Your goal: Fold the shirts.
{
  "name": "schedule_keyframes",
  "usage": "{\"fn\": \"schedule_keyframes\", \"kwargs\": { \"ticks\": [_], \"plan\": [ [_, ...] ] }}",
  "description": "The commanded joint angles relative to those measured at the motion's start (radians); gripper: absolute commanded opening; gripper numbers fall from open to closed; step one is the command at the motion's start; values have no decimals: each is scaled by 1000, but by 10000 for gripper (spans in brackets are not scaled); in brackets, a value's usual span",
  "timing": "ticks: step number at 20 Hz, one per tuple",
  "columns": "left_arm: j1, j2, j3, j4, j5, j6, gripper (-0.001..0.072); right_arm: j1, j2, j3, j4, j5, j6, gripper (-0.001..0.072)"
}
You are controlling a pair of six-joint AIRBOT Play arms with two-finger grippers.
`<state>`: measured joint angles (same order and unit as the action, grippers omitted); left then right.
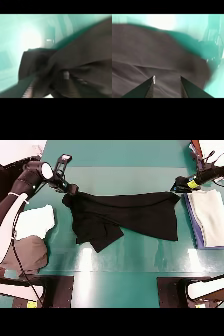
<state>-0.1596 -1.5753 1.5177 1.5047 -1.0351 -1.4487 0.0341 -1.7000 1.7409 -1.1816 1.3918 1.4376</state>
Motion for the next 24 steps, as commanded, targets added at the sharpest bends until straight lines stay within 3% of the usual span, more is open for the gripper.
{"fn": "schedule_keyframes", "kwargs": {
  "ticks": [1,4,6,9,12,15,20,24],
  "plan": [
    [60,5,90,18,-147,-29,489,-22,15,34,64,47,-37,372],
    [156,76,59,-108,-254,-27,488,-58,129,-109,125,53,-70,371],
    [193,127,-48,-220,-251,-8,489,-76,218,-238,135,31,-86,371],
    [198,140,-225,-286,-202,-6,489,-85,328,-400,143,-24,-96,370],
    [198,140,-391,-361,-61,-10,488,-80,404,-504,143,-54,-96,370],
    [198,140,-480,-449,33,8,489,-72,439,-547,144,-58,-96,369],
    [182,138,-492,-631,56,161,489,-53,448,-577,142,-56,-95,369],
    [158,140,-491,-650,54,174,489,-54,449,-577,142,-56,-95,369]
  ]
}}
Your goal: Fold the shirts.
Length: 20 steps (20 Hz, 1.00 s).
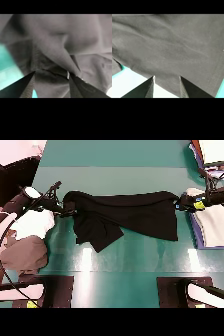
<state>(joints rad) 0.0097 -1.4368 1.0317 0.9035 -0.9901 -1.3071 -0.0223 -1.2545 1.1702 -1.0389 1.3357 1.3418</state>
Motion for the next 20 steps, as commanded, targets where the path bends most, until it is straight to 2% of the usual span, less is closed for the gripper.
{"fn": "schedule_keyframes", "kwargs": {
  "ticks": [1,6,14,16,20],
  "plan": [
    [-9,3,0,-46,6,33,489,2,3,-6,-1,4,0,368],
    [-29,1,17,-48,-33,48,489,2,3,-6,-2,-1,0,367],
    [44,1,145,10,-225,23,489,2,3,-6,-2,5,0,367],
    [11,-2,121,14,-194,12,489,2,3,-6,-2,-2,0,367],
    [-100,-24,59,21,-36,-2,488,2,3,-6,-2,0,0,367]
  ]
}}
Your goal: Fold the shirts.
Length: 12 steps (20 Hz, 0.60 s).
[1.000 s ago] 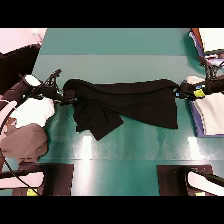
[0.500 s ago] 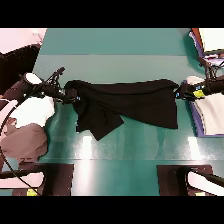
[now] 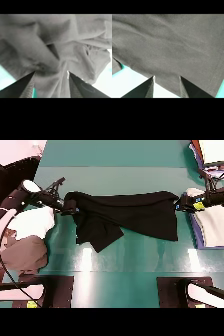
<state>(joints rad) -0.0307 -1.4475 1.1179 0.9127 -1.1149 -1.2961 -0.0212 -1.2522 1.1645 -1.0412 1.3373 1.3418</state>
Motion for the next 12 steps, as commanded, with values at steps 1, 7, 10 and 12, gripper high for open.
{"fn": "schedule_keyframes", "kwargs": {
  "ticks": [1,7,10,12],
  "plan": [
    [-82,-25,-27,29,106,-14,488,1,1,0,0,0,0,367],
    [-21,16,38,258,35,-144,26,-90,15,-24,-8,95,0,367],
    [45,125,63,295,19,-143,27,-206,80,-177,-9,86,0,367],
    [53,167,63,296,6,-135,27,-286,121,-314,-9,71,0,446]
  ]
}}
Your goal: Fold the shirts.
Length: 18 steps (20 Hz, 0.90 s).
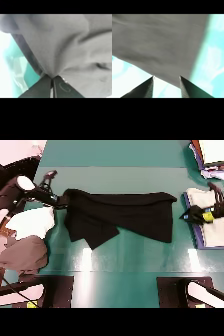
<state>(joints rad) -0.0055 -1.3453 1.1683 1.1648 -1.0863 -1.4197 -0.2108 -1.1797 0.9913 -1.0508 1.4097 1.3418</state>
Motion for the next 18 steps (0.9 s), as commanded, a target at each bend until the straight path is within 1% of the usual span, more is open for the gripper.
{"fn": "schedule_keyframes", "kwargs": {
  "ticks": [1,3,5,6,8,9,11,12,13,14,16,17,18],
  "plan": [
    [27,69,13,39,-30,-11,27,-134,58,-202,3,-10,0,489],
    [25,68,11,31,-31,-13,27,-172,50,-310,13,-20,0,487],
    [25,68,11,30,-29,-12,27,-145,19,-391,53,-32,-4,480],
    [25,68,11,31,-29,-12,27,-109,6,-428,98,-66,-27,478],
    [25,68,11,31,-29,-12,27,-14,-10,-466,172,-163,-31,477],
    [25,68,11,31,-29,-12,27,40,-16,-470,198,-209,-31,455],
    [25,68,11,31,-29,-12,27,137,-34,-449,203,-268,-23,427],
    [25,68,11,31,-29,-12,27,173,-44,-431,203,-291,-21,400],
    [25,68,11,32,-31,-12,27,201,-52,-409,203,-312,-21,300],
    [25,68,11,32,-33,-12,27,224,-60,-383,203,-325,-21,231],
    [25,68,11,32,-48,-11,27,250,-64,-336,192,-337,-22,46],
    [25,69,11,33,-58,-9,27,259,-61,-311,181,-336,-22,17],
    [25,79,12,33,-63,-1,26,264,-45,-286,178,-338,-22,17]
  ]
}}
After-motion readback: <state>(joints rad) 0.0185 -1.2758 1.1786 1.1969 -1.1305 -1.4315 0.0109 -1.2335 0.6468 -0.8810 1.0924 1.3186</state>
